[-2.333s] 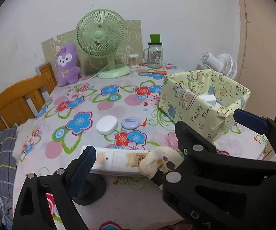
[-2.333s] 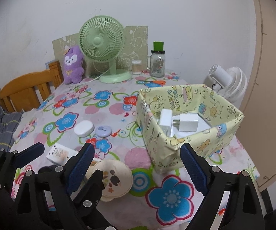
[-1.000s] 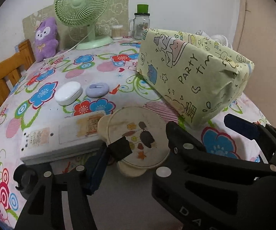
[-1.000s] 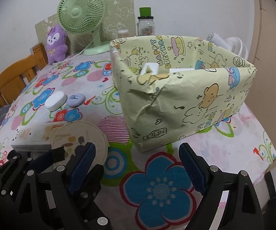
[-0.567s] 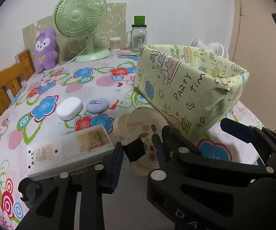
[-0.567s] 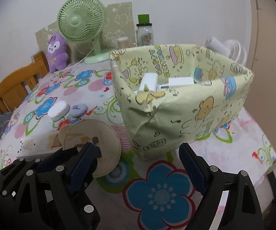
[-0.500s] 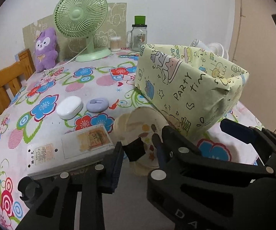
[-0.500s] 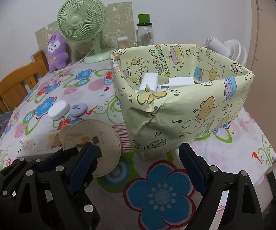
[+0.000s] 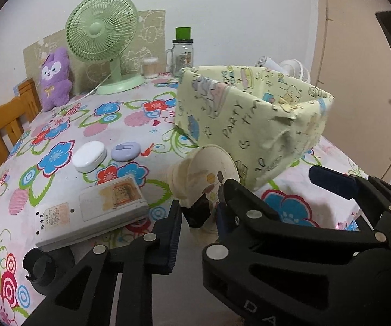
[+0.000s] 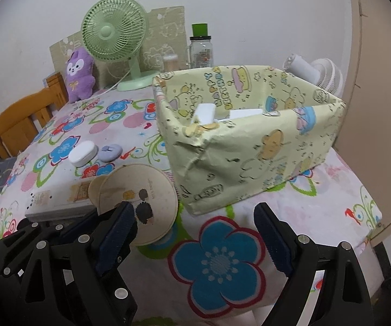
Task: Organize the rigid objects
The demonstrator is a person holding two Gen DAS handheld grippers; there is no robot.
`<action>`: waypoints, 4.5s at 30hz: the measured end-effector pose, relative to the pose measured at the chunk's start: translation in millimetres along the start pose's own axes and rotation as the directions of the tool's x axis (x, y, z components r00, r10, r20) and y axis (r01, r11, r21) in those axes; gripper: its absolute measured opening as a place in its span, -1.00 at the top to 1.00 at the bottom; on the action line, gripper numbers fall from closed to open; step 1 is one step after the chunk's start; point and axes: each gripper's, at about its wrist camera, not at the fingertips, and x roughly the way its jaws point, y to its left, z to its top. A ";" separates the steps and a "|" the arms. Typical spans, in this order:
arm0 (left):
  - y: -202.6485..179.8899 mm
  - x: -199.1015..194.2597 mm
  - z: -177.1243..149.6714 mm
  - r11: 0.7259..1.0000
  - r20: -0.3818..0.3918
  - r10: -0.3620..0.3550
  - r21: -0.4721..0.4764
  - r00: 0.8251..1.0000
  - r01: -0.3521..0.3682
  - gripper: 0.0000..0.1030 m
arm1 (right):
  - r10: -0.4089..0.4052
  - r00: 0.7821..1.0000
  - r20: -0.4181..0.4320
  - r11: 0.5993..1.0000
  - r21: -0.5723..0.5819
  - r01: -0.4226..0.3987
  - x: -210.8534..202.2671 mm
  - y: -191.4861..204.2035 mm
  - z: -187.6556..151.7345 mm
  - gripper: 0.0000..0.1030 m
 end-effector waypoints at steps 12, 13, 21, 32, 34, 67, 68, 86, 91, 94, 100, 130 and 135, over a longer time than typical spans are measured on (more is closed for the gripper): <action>-7.2 5.5 1.7 0.999 -0.012 0.041 0.035 0.999 -0.040 0.20 | 0.009 1.000 -0.017 0.999 0.032 -0.009 5.4 -12.5 0.5 -0.85; -5.2 7.8 1.1 0.999 -0.034 0.040 0.029 0.999 -0.039 0.12 | 0.012 0.999 -0.032 1.000 0.026 -0.011 8.2 -10.9 0.2 -0.85; 22.8 -3.1 -6.0 0.994 -0.053 0.110 0.002 0.993 -0.110 -0.51 | 0.091 0.993 -0.076 0.996 -0.015 -0.093 18.7 16.3 -0.5 -0.85; 57.6 4.5 -15.6 0.989 -0.116 0.148 -0.011 0.982 -0.150 -0.72 | 0.085 0.983 -0.160 0.995 -0.043 -0.093 43.3 49.9 -1.7 -0.85; 63.1 8.8 -16.1 0.987 -0.130 0.157 -0.012 0.979 -0.160 -0.74 | 0.065 0.984 -0.163 0.996 -0.050 -0.074 47.4 55.1 -1.5 -0.89; 134.9 11.7 3.6 0.994 -0.170 0.086 -0.054 0.982 -0.096 -0.99 | -0.005 0.990 -0.142 0.998 -0.058 -0.003 50.4 105.1 23.7 -0.65; 136.9 13.1 5.4 0.994 -0.177 0.078 -0.068 0.981 -0.091 -0.99 | -0.002 0.989 -0.145 0.998 -0.060 -0.007 50.3 105.6 26.3 -0.65; 131.4 0.9 -3.9 0.993 -0.218 0.054 -0.092 0.974 -0.075 -0.99 | 0.096 0.973 -0.209 0.982 -0.138 -0.127 36.4 103.1 24.6 -0.65; 130.1 3.4 8.3 0.982 -0.210 0.109 -0.127 0.972 -0.137 -0.99 | 0.079 0.981 -0.180 0.986 -0.130 -0.104 31.0 97.0 35.3 -0.65; 133.4 5.4 17.0 0.969 -0.204 0.154 -0.160 0.967 -0.188 -0.99 | 0.063 0.987 -0.149 0.987 -0.138 -0.084 29.5 97.3 46.5 -0.65; 144.3 20.7 27.5 0.934 -0.253 0.202 -0.241 0.946 -0.264 -0.99 | 0.048 0.992 -0.114 0.986 -0.151 -0.065 37.7 98.7 66.2 -0.66; 125.5 25.3 35.2 0.965 -0.225 0.145 -0.182 0.964 -0.188 0.12 | 0.020 0.988 -0.152 0.990 -0.135 -0.040 58.6 106.1 68.2 -0.66; 118.2 11.6 38.8 0.970 -0.191 0.141 -0.168 0.971 -0.174 0.12 | 0.013 0.993 -0.121 0.991 -0.132 -0.029 43.1 102.6 69.9 -0.66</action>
